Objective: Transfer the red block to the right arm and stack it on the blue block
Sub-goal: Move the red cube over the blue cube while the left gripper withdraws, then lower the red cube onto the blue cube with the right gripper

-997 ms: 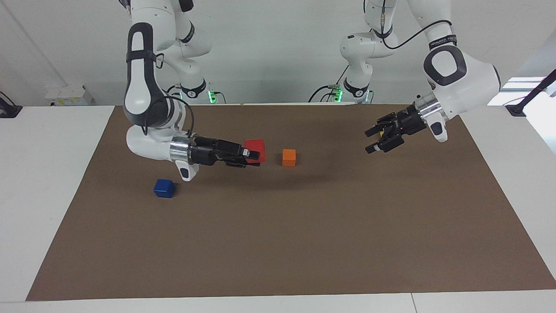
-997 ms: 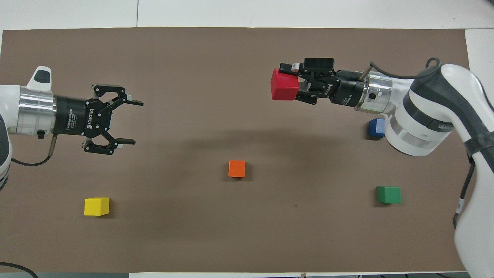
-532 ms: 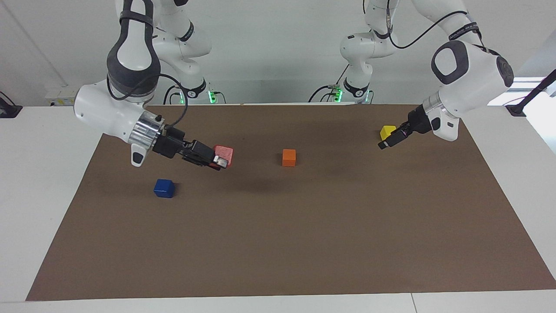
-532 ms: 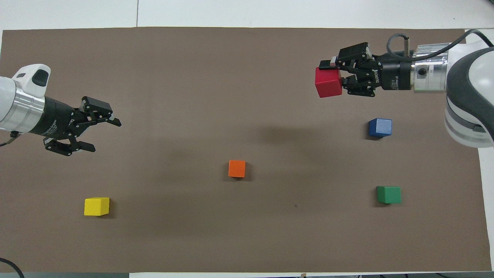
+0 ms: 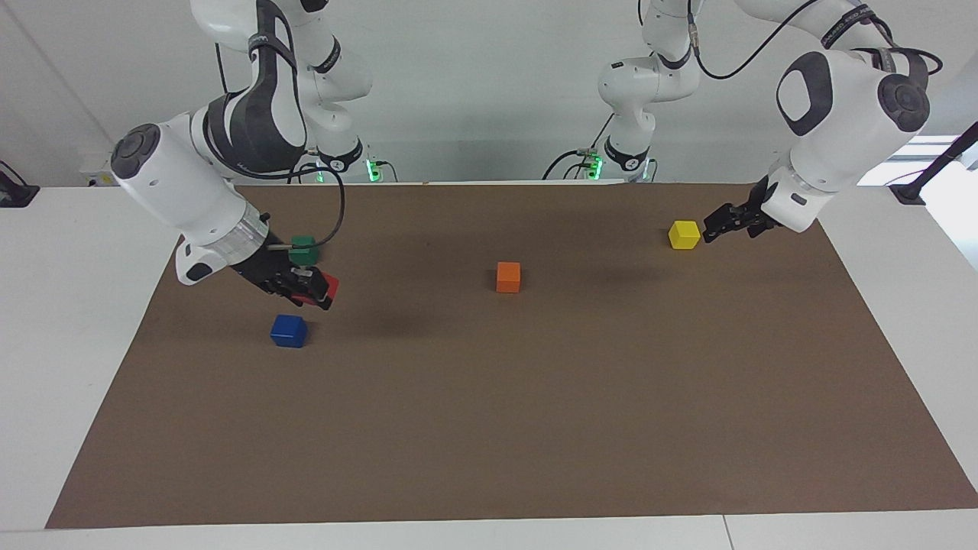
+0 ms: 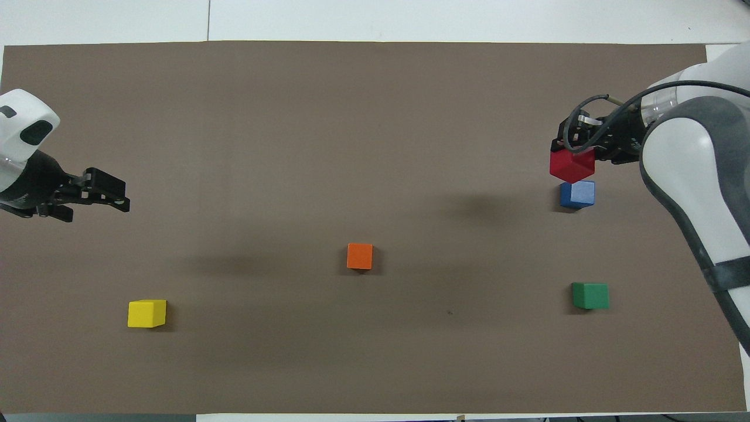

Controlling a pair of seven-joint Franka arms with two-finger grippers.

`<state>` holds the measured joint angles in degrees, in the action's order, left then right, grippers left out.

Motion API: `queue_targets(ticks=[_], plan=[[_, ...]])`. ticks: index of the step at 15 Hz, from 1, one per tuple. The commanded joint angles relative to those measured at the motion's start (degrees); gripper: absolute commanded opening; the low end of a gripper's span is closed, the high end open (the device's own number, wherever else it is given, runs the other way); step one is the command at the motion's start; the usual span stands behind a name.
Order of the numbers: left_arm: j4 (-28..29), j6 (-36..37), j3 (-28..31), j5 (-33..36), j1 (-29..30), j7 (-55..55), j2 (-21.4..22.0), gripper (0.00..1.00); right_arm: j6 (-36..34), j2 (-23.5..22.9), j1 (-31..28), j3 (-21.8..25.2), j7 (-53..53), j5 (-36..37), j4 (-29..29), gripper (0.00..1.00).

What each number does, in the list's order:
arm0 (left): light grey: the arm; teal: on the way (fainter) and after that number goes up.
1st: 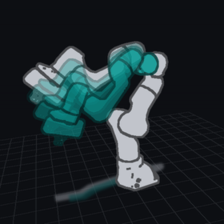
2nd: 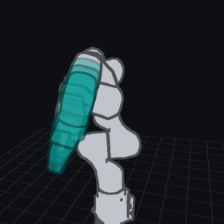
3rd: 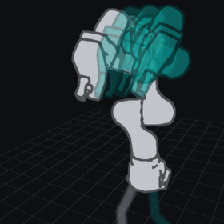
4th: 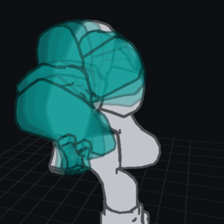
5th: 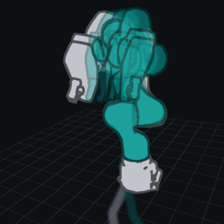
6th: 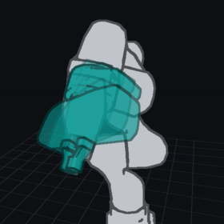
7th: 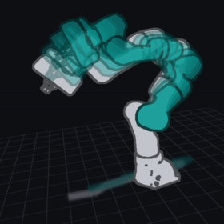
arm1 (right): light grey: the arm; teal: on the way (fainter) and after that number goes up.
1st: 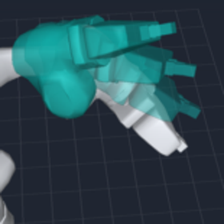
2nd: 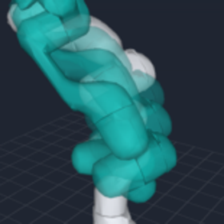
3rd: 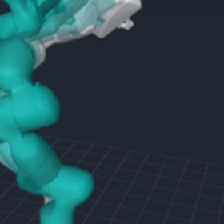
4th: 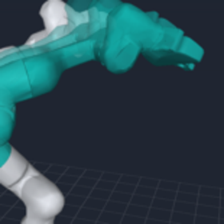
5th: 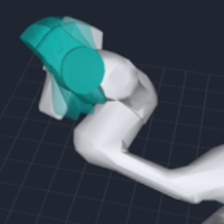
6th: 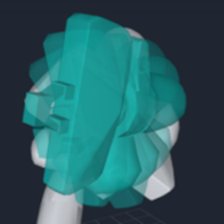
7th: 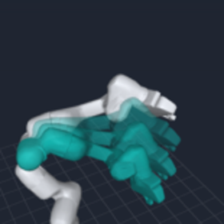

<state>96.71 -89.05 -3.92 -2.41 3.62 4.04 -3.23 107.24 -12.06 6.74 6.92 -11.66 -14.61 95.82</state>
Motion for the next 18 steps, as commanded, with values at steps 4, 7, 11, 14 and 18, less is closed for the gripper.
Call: queue_targets(ticks=[4, 7, 11, 14, 18], plan=[[-1.00, 3.97, -0.38, 2.85, -0.02, -1.23, 4.80, 1.00, 2.18, -1.56, -0.85, -0.41, 4.28, 13.63, -0.90, 0.00], [0.76, 4.85, -0.38, 2.85, -0.28, -2.63, 7.44, 1.00, 5.25, -3.14, -1.20, -0.33, 4.19, 17.94, 0.15, 0.00], [0.07, 0.74, 0.05, 3.46, -0.81, -3.25, 6.40, 1.00, 12.45, -3.41, -1.90, -0.33, 2.53, 18.92, 5.32, 0.00], [-5.54, 2.63, 1.11, 6.62, -2.30, -6.67, 3.41, 1.00, 17.91, -3.23, -2.96, -0.33, 1.38, 18.92, 9.64, 0.00], [-8.29, 3.00, 0.76, 6.45, -2.13, -6.77, 2.52, 1.00, 20.19, -2.01, -2.70, -0.41, -1.43, 18.74, 14.03, 0.00]])
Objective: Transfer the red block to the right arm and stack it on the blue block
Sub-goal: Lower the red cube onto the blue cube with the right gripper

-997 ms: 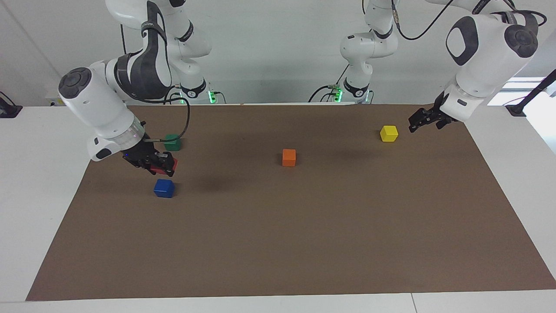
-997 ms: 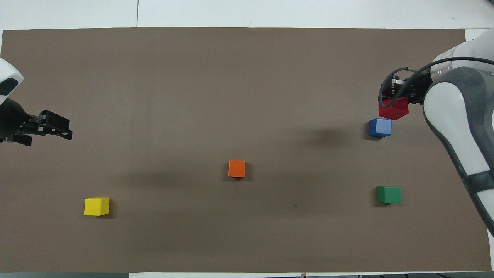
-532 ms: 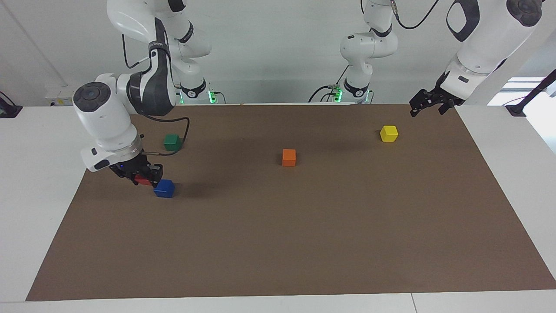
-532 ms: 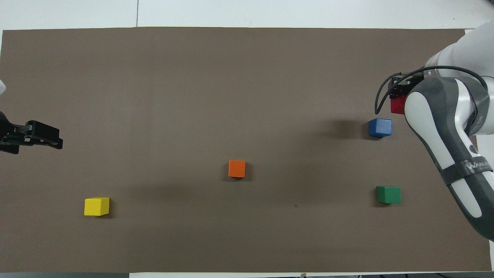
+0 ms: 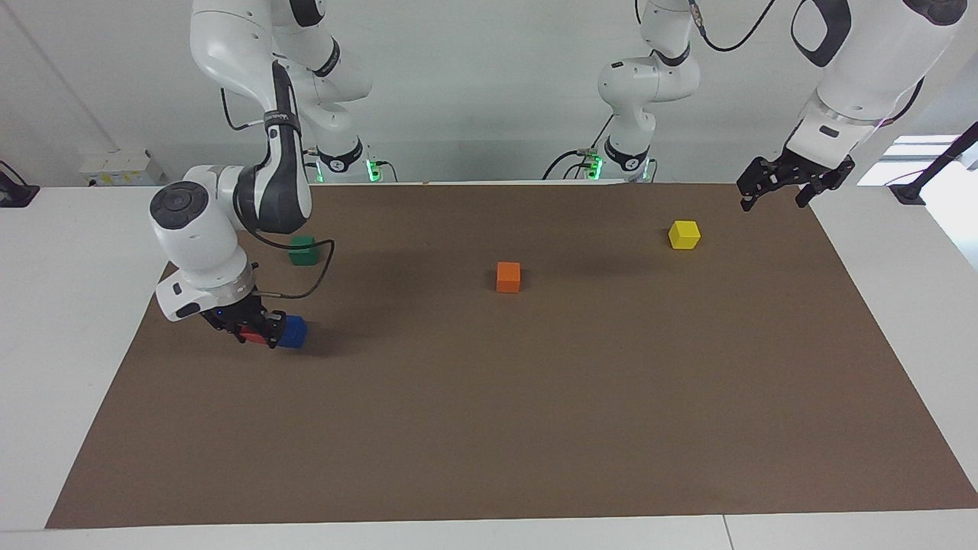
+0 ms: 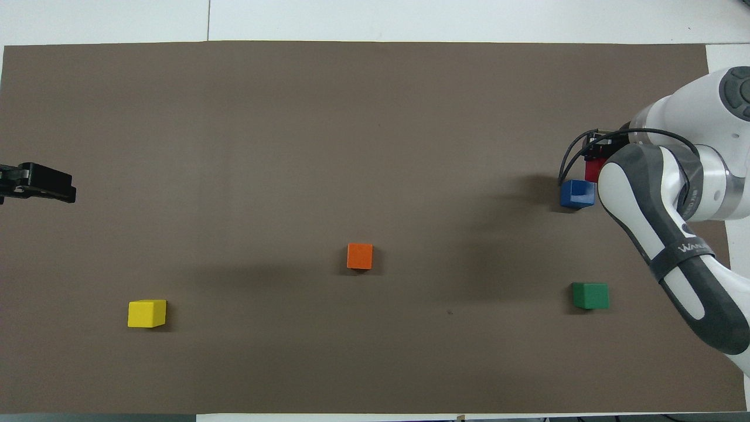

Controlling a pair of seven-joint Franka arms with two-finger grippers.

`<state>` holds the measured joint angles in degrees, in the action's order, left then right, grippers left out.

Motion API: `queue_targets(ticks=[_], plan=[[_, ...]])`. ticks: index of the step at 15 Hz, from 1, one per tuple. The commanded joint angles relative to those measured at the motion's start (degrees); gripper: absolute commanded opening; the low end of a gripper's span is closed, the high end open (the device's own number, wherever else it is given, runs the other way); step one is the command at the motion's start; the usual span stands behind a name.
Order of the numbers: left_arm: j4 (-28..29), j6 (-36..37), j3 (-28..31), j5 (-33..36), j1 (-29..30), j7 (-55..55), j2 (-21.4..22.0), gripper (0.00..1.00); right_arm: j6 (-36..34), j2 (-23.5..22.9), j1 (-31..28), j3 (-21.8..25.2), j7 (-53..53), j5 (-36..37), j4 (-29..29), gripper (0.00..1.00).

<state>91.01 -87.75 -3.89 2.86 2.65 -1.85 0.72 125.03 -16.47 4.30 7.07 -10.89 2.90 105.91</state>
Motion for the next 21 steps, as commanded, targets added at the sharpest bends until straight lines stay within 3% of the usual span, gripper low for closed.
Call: queue_targets(ticks=[1, 6, 10, 21], plan=[[-2.59, 1.80, 0.55, 0.75, -1.16, -0.87, -1.25, 1.00, 3.11, 2.76, -0.26, -0.57, -2.20, 1.23, 5.08, 0.00], [1.19, 1.98, -0.07, 0.22, -1.42, -0.96, 0.60, 1.00, 2.33, 3.46, 0.27, -0.65, -2.65, 1.14, 6.32, 0.00], [1.28, 1.45, -4.37, 0.22, -1.42, -0.52, 0.60, 1.00, 2.59, 3.73, 0.18, -0.66, -2.21, 1.14, 6.76, 0.00], [3.65, -2.86, -3.32, -4.34, -1.33, -0.25, 2.27, 1.00, 5.67, 2.85, 0.18, -0.83, -1.59, 0.88, 6.76, 0.00]])
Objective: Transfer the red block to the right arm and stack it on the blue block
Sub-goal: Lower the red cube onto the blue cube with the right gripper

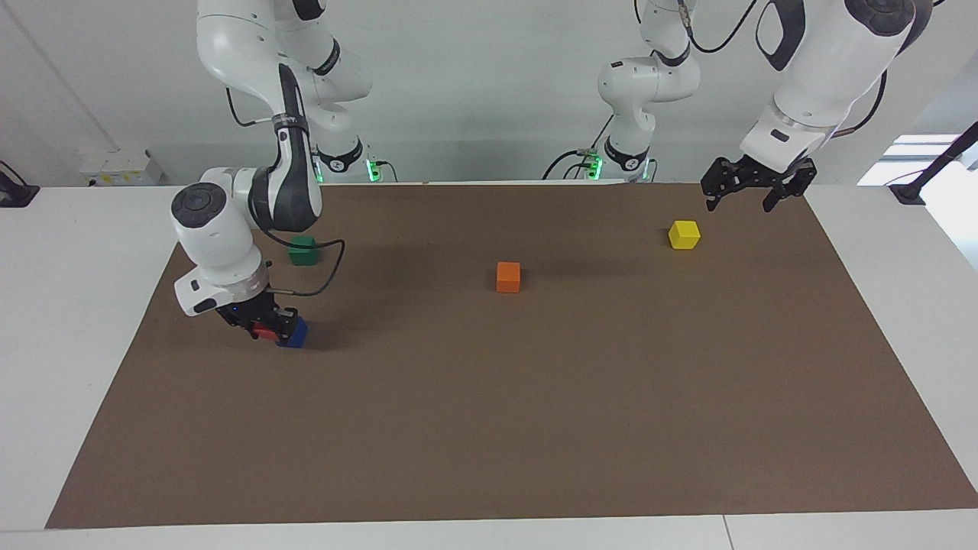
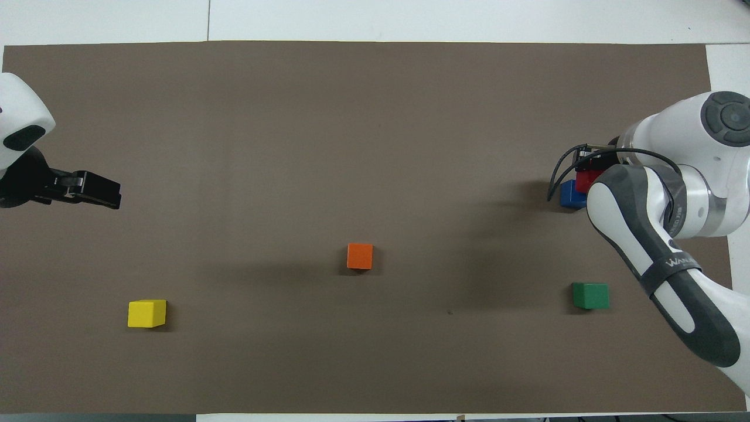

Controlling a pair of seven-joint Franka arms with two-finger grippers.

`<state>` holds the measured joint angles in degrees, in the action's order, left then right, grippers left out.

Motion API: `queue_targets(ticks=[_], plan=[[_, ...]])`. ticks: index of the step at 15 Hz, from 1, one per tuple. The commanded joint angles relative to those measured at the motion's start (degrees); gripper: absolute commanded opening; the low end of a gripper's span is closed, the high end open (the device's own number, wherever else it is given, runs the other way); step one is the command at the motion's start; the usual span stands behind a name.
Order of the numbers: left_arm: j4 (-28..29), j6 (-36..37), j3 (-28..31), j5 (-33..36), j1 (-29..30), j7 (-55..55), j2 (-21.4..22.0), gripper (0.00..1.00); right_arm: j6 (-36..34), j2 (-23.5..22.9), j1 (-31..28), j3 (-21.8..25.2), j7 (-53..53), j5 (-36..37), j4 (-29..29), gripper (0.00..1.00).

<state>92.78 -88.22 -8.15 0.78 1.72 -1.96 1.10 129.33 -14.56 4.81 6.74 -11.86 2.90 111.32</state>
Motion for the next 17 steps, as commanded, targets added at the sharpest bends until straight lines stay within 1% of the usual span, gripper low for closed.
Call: queue_targets(ticks=[1, 17], plan=[[1.96, -2.83, 1.03, -2.27, -0.40, -0.23, 2.06, 1.00, 1.36, 0.94, -0.24, -0.50, -0.62, 0.88, 1.35, 0.00], [1.96, -2.92, 2.44, -2.18, -0.40, -0.50, 2.06, 1.00, 1.45, 1.29, 0.64, -0.76, -0.70, 0.71, 3.73, 0.00]])
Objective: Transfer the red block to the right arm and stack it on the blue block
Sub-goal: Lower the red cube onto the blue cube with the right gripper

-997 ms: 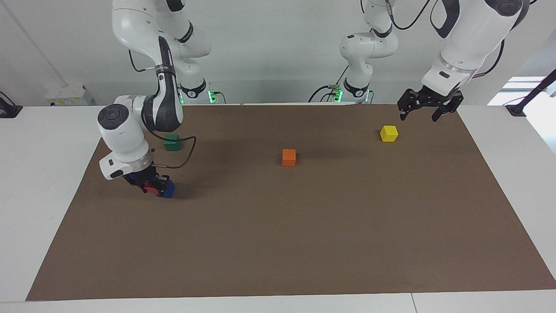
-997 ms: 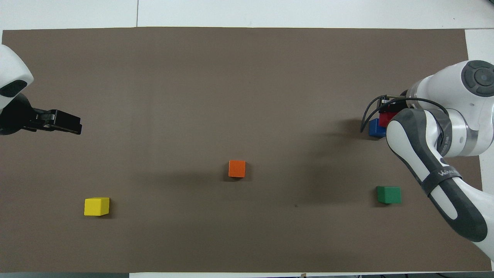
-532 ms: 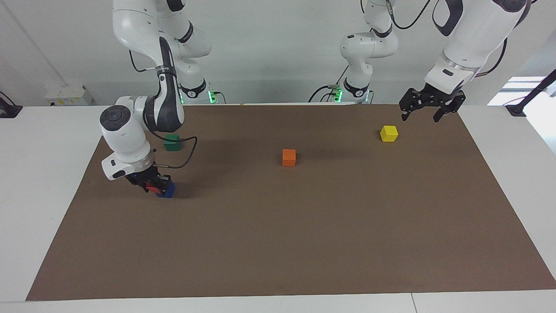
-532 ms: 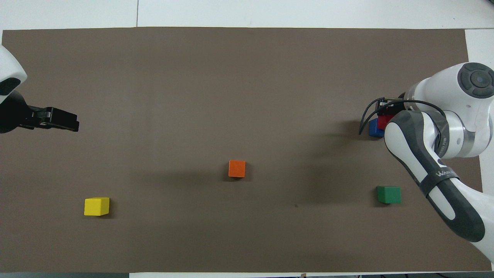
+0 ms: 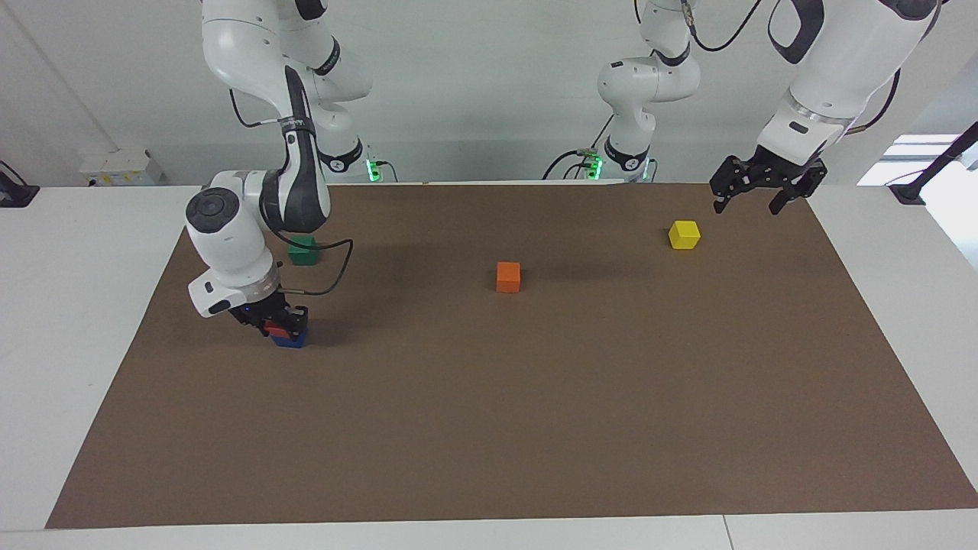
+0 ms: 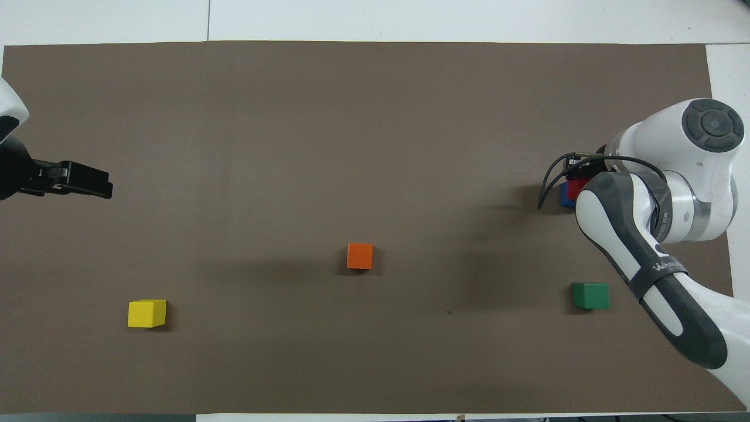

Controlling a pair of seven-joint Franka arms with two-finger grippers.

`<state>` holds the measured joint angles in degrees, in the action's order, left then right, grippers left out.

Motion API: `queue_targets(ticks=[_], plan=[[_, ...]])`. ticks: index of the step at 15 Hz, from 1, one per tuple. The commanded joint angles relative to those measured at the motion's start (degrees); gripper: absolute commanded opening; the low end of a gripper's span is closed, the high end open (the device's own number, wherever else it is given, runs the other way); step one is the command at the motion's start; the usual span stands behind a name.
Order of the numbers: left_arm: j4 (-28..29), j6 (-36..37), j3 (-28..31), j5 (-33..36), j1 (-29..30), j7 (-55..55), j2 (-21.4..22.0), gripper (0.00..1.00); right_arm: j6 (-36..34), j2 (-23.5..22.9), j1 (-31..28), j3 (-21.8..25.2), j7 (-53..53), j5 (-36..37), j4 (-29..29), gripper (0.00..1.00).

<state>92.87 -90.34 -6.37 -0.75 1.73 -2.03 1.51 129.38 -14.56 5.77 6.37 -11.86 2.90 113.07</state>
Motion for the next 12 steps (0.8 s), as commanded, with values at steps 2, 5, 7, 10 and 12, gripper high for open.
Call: queue_targets(ticks=[2, 5, 7, 10, 12], plan=[[1.88, -0.72, 0.65, -0.65, -0.50, -0.44, 1.66, 1.00, 1.40, 1.28, -0.32, -0.39, -0.79, 0.53, 1.98, 0.00], [1.88, -0.63, 0.57, -0.65, -0.50, -0.43, 1.66, 1.00, 1.31, 1.28, -0.41, -0.39, -0.62, 0.44, 1.98, 0.00], [1.88, -0.63, 0.57, -0.65, -0.50, -0.35, 1.66, 1.00, 1.31, 1.28, -0.67, -0.39, -0.53, 0.44, 1.98, 0.00], [1.88, -0.63, 0.57, -0.65, -0.41, -0.35, 1.83, 1.00, 1.31, 1.28, -0.84, -0.39, -0.53, 0.44, 1.98, 0.00], [1.97, -0.63, 0.57, -0.65, 0.03, -0.35, 1.83, 1.00, 1.31, 1.28, -0.93, -0.39, -0.35, 0.44, 1.98, 0.00]])
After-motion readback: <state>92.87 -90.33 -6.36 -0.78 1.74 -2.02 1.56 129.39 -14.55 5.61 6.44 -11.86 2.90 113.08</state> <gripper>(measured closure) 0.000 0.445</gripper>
